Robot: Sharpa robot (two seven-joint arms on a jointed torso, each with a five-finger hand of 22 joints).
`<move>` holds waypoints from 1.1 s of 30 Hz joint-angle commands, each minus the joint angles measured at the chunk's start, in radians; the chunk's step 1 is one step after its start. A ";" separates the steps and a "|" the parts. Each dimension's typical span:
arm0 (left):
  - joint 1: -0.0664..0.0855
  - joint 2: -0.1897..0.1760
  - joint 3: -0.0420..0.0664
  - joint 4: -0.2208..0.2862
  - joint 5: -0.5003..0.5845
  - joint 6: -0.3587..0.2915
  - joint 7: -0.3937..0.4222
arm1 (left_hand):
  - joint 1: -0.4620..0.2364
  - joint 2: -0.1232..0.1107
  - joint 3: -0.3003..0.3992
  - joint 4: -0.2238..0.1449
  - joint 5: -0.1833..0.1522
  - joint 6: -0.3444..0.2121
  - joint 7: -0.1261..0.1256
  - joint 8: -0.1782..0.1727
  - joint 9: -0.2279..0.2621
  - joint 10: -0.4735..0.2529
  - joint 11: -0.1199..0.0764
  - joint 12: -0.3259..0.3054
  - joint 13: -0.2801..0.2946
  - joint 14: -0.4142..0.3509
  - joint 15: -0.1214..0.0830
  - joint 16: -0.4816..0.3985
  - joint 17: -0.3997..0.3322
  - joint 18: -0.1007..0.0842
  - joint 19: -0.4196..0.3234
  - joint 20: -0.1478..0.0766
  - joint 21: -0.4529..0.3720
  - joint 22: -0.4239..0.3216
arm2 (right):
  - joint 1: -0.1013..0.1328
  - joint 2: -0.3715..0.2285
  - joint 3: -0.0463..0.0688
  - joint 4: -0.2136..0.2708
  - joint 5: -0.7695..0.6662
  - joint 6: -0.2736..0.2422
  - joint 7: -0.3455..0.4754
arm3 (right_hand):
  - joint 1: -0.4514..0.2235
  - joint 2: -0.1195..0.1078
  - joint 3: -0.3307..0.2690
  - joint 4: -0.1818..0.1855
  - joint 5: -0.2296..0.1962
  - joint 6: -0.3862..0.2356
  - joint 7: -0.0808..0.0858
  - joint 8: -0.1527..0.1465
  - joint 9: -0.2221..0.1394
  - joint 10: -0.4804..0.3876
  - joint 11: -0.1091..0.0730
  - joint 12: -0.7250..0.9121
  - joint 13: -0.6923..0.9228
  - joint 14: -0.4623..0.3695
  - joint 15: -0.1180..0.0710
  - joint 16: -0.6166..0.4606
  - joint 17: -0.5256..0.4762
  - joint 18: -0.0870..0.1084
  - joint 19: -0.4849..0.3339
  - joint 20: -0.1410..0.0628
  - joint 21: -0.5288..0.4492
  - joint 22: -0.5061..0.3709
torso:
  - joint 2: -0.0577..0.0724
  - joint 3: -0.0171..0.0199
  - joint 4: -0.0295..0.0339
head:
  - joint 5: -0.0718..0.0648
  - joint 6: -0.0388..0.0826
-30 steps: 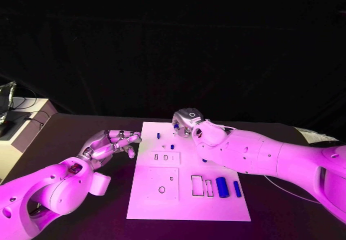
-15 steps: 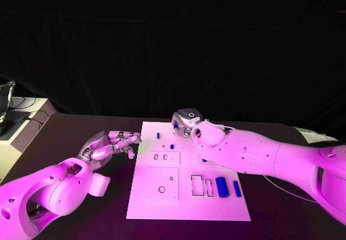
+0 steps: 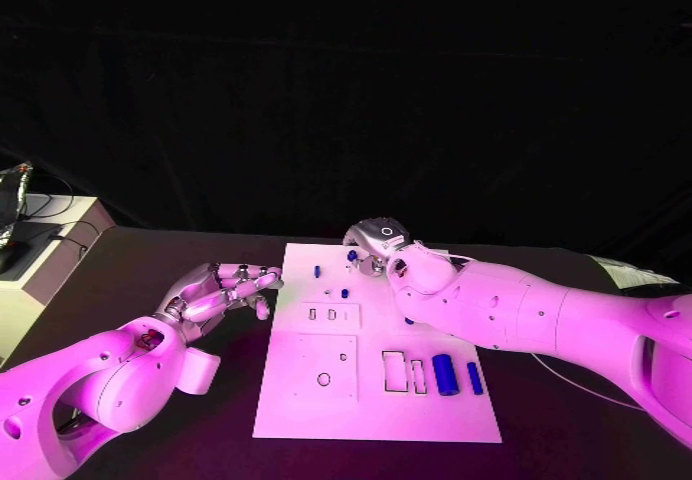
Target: Assemble the parts on the task board
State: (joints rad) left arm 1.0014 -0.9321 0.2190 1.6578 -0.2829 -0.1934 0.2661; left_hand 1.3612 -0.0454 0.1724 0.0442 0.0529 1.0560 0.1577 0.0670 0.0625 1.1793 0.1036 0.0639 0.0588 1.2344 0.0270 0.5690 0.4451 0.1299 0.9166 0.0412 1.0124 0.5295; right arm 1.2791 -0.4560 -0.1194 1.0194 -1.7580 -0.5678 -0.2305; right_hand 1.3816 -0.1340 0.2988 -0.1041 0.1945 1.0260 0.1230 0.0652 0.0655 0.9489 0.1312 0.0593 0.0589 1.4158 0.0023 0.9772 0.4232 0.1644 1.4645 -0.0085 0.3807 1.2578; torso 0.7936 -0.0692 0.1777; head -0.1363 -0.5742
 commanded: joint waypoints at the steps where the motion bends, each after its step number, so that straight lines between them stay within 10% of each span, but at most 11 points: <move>1: 0.001 0.000 0.001 0.000 -0.003 0.018 0.002 | -0.006 0.007 -0.005 0.000 -0.002 -0.007 0.002 -0.004 0.001 -0.005 0.000 -0.004 0.001 -0.008 0.002 0.003 -0.001 0.018 -0.006 -0.002 0.003 -0.001 | 0.000 -0.016 0.001 0.025 0.014 -0.041 0.017 | 0.011 -0.011 -0.011 0.017 0.007 -0.009 -0.003 -0.004 0.000 -0.049 0.003 -0.003 -0.003 0.003 0.007 -0.006 0.003 0.051 0.028 0.008 -0.016 -0.002 | 0.000 0.0002 -0.0019 | 0.001 0.001; 9: 0.001 -0.002 0.001 -0.003 -0.003 0.018 0.003 | -0.003 0.009 -0.009 -0.001 -0.002 -0.009 0.002 -0.004 0.001 -0.007 0.000 -0.004 0.001 -0.008 0.002 0.003 -0.003 0.019 -0.007 -0.001 0.005 -0.003 | 0.005 -0.104 0.018 0.123 0.069 -0.081 0.026 | 0.035 -0.026 -0.028 0.061 0.018 -0.011 -0.002 -0.004 0.000 0.002 -0.001 -0.002 -0.001 0.004 0.005 -0.008 0.007 0.053 0.039 0.008 -0.043 0.008 | -0.003 0.0041 -0.0123 | 0.000 0.009; 16: 0.001 -0.002 0.001 -0.008 -0.003 0.019 0.007 | -0.003 0.010 -0.011 -0.002 -0.002 -0.008 0.001 -0.004 0.001 -0.007 0.000 -0.004 0.001 -0.008 0.002 0.003 -0.003 0.019 -0.007 -0.001 0.006 -0.005 | 0.018 -0.234 0.031 0.229 0.278 -0.059 0.069 | -0.002 -0.008 0.036 0.036 0.033 0.011 0.034 -0.003 0.000 0.319 -0.067 0.002 0.003 0.012 -0.036 0.029 0.032 0.009 0.050 -0.026 0.113 0.076 | -0.007 0.0075 -0.0216 | 0.003 0.012; 21: 0.001 -0.005 0.001 -0.011 -0.003 0.019 0.012 | -0.003 0.009 -0.013 -0.003 -0.002 -0.009 0.000 -0.004 0.001 -0.007 0.000 -0.004 0.001 -0.007 0.002 0.004 -0.003 0.019 -0.007 -0.001 0.006 -0.005 | 0.024 -0.325 0.035 0.276 0.414 0.019 0.070 | -0.013 -0.003 -0.166 0.025 0.125 -0.001 0.025 0.001 0.001 0.423 -0.131 0.229 0.239 0.010 -0.077 0.072 0.072 -0.052 0.055 -0.079 0.260 0.132 | -0.008 0.0118 -0.0317 | 0.002 0.011; 25: 0.001 -0.006 0.001 -0.011 -0.003 0.019 0.016 | -0.002 0.008 -0.014 -0.004 -0.002 -0.009 -0.001 -0.004 0.001 -0.006 0.000 -0.004 0.001 -0.007 0.001 0.004 -0.003 0.019 -0.007 -0.001 0.007 -0.005 | 0.025 -0.368 0.036 0.283 0.453 0.079 0.055 | -0.027 0.027 -0.256 0.032 0.133 -0.001 0.020 0.004 0.002 0.228 -0.116 0.743 0.819 -0.003 -0.071 0.150 0.143 -0.074 0.062 -0.077 0.489 0.169 | -0.008 0.0153 -0.0362 | -0.001 0.010; 33: 0.000 -0.004 0.001 -0.014 -0.006 0.021 0.017 | -0.002 0.008 -0.014 -0.004 -0.002 -0.009 -0.001 -0.004 0.001 -0.006 0.000 -0.004 0.001 -0.007 0.001 0.004 -0.003 0.019 -0.007 -0.001 0.007 -0.005 | 0.026 -0.394 0.037 0.258 0.461 0.150 0.014 | -0.045 0.005 -0.247 0.065 0.134 0.001 0.021 0.006 0.004 0.308 -0.103 1.007 1.154 0.001 -0.050 0.268 0.383 -0.075 0.049 -0.053 0.723 0.200 | -0.006 0.0164 -0.0330 | -0.006 0.003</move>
State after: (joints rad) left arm 1.0011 -0.9383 0.2190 1.6431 -0.2841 -0.1909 0.2682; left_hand 1.3612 -0.0454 0.1642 0.0413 0.0530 1.0525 0.1612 0.0670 0.0625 1.1794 0.1036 0.0639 0.0588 1.2344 0.0269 0.5690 0.4435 0.1299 0.9167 0.0412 1.0122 0.5256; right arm 1.3043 -0.8500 -0.0837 1.2809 -1.3269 -0.4898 -0.1955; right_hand 1.3391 -0.1188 0.0528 -0.0429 0.3233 1.0214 0.1432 0.0653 0.0683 1.2217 0.0546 1.0639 1.2063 1.4166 -0.0528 1.2419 0.7993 0.0917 1.4645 -0.0692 1.0955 1.3080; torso 0.7867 -0.0533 0.1427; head -0.1396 -0.5684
